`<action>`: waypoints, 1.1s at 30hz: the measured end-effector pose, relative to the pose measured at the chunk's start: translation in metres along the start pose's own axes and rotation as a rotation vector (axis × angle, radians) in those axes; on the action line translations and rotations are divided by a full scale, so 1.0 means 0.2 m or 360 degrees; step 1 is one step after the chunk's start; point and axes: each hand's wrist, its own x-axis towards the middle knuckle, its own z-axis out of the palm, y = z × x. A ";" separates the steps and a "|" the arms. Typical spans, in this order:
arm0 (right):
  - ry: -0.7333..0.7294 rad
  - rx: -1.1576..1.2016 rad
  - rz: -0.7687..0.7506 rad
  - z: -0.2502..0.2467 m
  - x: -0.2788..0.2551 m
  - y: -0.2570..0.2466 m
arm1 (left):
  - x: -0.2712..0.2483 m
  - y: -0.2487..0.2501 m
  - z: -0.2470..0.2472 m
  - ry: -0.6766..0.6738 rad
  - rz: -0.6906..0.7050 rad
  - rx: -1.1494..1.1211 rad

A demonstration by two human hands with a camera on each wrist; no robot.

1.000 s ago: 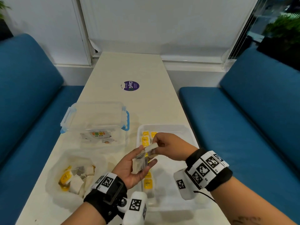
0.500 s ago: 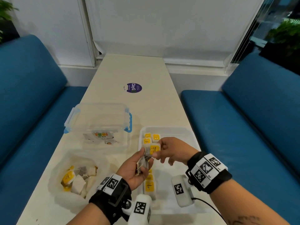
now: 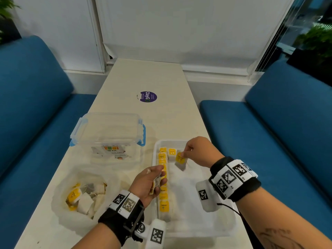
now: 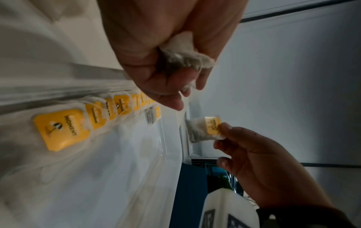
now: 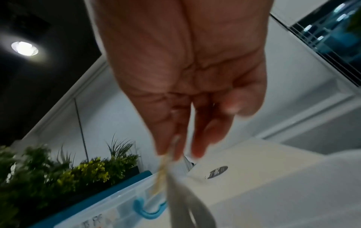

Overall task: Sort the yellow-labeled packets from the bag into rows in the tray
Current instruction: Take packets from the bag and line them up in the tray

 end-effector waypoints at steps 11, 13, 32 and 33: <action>-0.0389 0.0514 -0.0152 -0.01 0.02 -0.03 | -0.03 0.01 0.06 -0.0236 0.0198 0.0568; -0.0326 0.0550 -0.0150 0.01 0.02 -0.02 | -0.03 0.01 0.06 -0.0246 0.0184 0.0571; -0.0155 0.0519 0.0564 0.16 0.23 0.18 | 0.02 0.01 0.01 0.0001 0.0080 0.0296; -0.0244 0.0476 0.0606 0.18 0.26 0.19 | 0.02 0.01 0.01 0.0000 0.0062 0.0279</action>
